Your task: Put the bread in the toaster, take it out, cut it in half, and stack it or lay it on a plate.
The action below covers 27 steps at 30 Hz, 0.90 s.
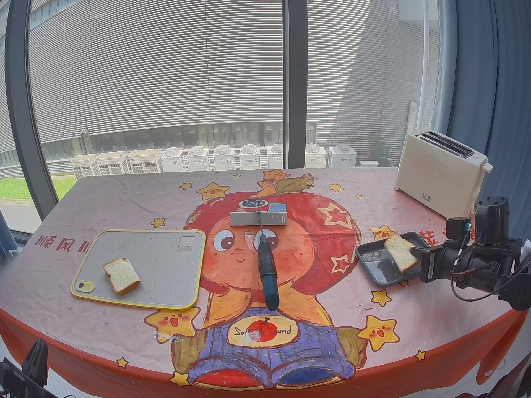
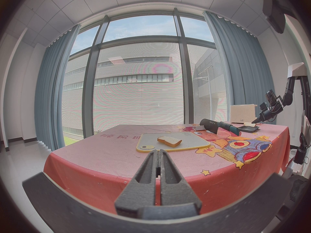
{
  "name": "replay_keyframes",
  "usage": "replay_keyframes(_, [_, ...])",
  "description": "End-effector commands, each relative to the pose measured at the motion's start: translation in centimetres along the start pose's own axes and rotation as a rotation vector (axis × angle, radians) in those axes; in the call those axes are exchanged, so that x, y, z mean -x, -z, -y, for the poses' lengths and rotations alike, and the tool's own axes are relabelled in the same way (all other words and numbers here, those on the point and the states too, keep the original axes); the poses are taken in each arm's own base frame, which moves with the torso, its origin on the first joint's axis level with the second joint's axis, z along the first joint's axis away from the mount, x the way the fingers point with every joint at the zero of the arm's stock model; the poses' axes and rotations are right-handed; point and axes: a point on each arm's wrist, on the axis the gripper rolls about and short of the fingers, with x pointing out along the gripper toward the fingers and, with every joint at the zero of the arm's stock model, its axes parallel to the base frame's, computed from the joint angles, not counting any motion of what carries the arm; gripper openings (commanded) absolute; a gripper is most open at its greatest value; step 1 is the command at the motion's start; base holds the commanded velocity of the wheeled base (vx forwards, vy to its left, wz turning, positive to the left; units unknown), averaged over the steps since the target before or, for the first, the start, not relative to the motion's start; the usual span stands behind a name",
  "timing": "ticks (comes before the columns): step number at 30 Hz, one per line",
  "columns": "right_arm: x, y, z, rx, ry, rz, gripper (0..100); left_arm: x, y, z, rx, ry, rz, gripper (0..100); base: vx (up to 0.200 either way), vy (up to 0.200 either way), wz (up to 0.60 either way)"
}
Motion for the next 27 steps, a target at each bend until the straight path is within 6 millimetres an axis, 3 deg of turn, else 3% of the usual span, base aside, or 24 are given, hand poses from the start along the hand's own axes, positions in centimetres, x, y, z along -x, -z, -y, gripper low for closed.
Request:
replay_keyframes(1, [-0.56,0.27,0.05,0.0,0.005,-0.021,0,-0.01,0.51,0.0,0.0,0.0,0.0,0,0.0,0.0,0.0])
replay_keyframes(25, [-0.85,0.32,-0.03,0.007,0.005,-0.027,0,-0.01,0.52,0.01,-0.001,0.003,-0.001,0,0.0,0.0,0.0])
replay_keyframes(26, [-0.86,0.27,-0.04,0.007,0.004,-0.025,100,-0.01,0.52,0.01,-0.001,0.003,-0.001,0,0.0,0.0,0.0])
replay_keyframes(27, [-0.86,0.23,-0.08,0.006,0.003,-0.024,100,-0.01,0.52,0.01,-0.001,0.003,-0.001,0,0.0,0.0,0.0])
